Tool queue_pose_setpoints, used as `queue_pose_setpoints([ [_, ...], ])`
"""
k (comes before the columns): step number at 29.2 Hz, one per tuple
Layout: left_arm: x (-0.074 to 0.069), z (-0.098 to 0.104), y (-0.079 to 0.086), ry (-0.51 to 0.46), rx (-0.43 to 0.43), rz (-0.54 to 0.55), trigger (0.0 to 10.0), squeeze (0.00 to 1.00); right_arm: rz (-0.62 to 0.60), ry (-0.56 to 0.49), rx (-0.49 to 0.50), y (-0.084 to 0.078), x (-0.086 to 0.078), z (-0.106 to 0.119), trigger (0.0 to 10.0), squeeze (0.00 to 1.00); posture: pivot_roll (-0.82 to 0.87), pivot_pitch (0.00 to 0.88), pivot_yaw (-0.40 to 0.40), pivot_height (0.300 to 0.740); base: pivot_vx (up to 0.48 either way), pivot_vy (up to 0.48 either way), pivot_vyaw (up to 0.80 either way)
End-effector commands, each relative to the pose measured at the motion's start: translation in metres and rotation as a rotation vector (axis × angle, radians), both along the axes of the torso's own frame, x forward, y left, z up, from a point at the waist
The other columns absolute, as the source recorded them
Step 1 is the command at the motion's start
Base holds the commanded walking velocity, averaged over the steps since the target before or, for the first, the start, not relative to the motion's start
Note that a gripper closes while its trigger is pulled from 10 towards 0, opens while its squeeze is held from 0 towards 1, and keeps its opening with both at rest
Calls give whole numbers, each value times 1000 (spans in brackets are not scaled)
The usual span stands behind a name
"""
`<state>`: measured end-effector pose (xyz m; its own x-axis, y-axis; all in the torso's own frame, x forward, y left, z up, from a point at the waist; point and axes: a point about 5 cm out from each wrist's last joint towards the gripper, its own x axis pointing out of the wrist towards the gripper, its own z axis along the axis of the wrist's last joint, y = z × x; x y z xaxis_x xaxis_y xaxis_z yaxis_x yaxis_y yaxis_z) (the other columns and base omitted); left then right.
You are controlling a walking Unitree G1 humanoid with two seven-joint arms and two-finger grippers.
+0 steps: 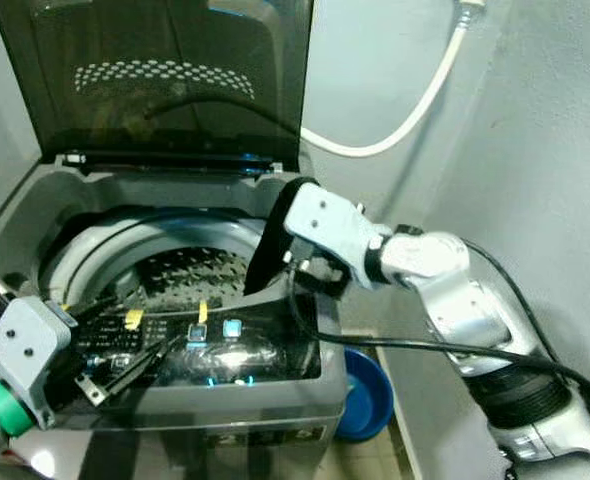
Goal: Clothes washing
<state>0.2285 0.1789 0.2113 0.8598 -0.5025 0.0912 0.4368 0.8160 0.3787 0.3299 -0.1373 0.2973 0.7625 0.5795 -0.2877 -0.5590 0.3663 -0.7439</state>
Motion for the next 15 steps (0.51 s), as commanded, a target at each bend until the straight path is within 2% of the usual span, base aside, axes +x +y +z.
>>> queue_pose_setpoints([
  [1, -1, -5, 1, 22, -1, 1, 10000, 0, 14, -21, -57, 5, 1, -1, 10000, 0, 127, 69, 41, 740, 0, 0, 0],
  [9, -1, -5, 0, 21, -3, 2, 10000, 0, -15, -59, -148, 9, 12, -4, 10000, 0, 128, 65, 32, 740, 0, 0, 0],
  [15, -1, -6, -1, 22, -4, -2, 10000, 0, -97, -77, -208, 4, 25, -15, 10000, 0, 125, 63, 35, 740, 0, 0, 0],
])
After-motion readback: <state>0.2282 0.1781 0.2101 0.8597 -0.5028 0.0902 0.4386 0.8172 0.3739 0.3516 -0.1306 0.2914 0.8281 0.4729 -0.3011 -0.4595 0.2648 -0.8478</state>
